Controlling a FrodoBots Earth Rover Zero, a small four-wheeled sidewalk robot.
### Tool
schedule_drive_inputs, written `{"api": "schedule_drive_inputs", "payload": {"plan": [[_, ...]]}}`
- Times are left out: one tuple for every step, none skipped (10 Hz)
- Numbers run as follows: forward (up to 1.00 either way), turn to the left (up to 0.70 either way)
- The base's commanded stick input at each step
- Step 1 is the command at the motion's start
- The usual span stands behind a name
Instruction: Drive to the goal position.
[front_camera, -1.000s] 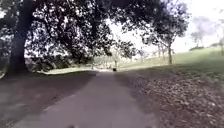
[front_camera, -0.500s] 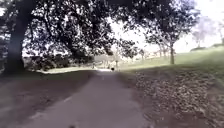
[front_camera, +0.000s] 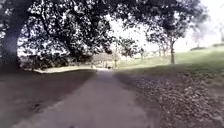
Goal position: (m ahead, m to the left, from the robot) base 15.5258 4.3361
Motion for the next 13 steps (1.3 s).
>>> {"api": "schedule_drive_inputs", "payload": {"plan": [[0.70, 0.01], [0.70, 0.01], [0.70, 0.01], [0.70, 0.01], [0.70, 0.01], [0.70, 0.01], [0.70, 0.01], [0.70, 0.01], [0.70, 0.01], [0.70, 0.01], [0.70, 0.01], [0.70, 0.01], [0.70, 0.01]]}}
